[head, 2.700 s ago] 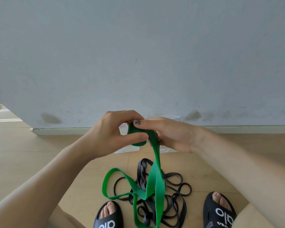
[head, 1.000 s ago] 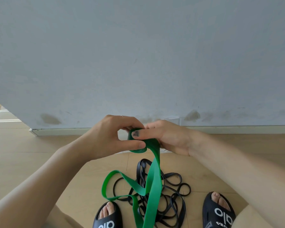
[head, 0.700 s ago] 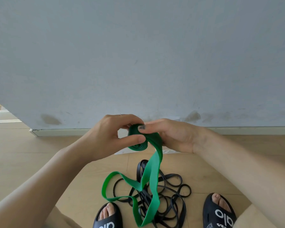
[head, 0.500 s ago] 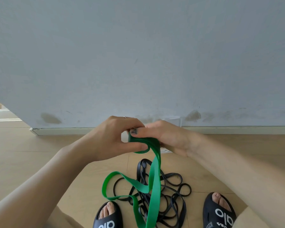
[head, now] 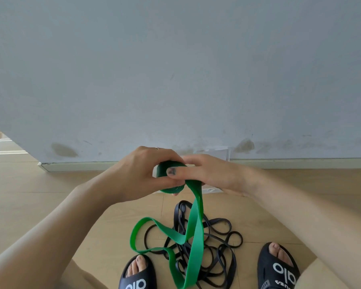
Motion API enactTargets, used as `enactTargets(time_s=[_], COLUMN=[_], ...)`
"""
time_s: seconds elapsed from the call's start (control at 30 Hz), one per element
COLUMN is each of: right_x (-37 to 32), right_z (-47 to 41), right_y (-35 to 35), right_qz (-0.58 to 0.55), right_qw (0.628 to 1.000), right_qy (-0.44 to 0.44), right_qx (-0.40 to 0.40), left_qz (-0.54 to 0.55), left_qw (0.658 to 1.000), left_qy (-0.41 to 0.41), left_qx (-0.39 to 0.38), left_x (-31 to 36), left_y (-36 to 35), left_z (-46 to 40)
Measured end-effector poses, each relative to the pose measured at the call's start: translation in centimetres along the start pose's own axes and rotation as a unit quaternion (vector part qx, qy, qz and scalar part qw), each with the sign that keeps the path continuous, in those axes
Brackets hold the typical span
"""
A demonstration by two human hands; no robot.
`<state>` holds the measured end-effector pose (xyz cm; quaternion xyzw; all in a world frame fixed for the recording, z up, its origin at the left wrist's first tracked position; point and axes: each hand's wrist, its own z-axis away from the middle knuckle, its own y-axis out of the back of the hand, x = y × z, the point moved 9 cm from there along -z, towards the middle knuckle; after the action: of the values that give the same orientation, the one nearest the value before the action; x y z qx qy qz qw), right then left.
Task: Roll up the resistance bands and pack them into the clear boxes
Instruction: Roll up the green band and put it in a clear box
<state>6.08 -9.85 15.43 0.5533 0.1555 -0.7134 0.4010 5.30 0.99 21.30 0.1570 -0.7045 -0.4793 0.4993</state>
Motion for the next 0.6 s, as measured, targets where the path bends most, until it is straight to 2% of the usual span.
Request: enactTargets(time_s=[0.07,0.13,0.2,0.3,0.5,0.6], right_x=[-0.2,-0.6,-1.5,-1.6,-1.9,-2.1], right_z=[0.6,1.1,1.4,1.5,1.9,1.9], right_y=[0.3,0.8,0.9,1.5,2.3,2.4], right_qz=[0.098,0.229,0.293,0.276,0.107,0.109], right_qw=[0.995,0.971,0.948,0.950,0.977,0.977], right_qy=[-0.001,0.016,0.057,0.067,0.086,0.085], right_qx=[0.013,0.062,0.112,0.131,0.164,0.163], left_qz=[-0.015,-0.016,-0.010,0.020,0.105,0.112], left_qw=[1.000,0.999,0.999,0.999,0.992,0.991], left_qy=[0.016,0.035,0.038,0.047,0.057,0.056], left_qx=[0.008,0.008,0.005,0.009,0.045,0.047], left_x=[-1.0,-1.8,-2.0,-2.2,-1.8,-1.7], left_y=[0.6,1.0,1.1,1.4,2.2,2.2], left_z=[0.1,0.3,0.5,0.6,0.4,0.4])
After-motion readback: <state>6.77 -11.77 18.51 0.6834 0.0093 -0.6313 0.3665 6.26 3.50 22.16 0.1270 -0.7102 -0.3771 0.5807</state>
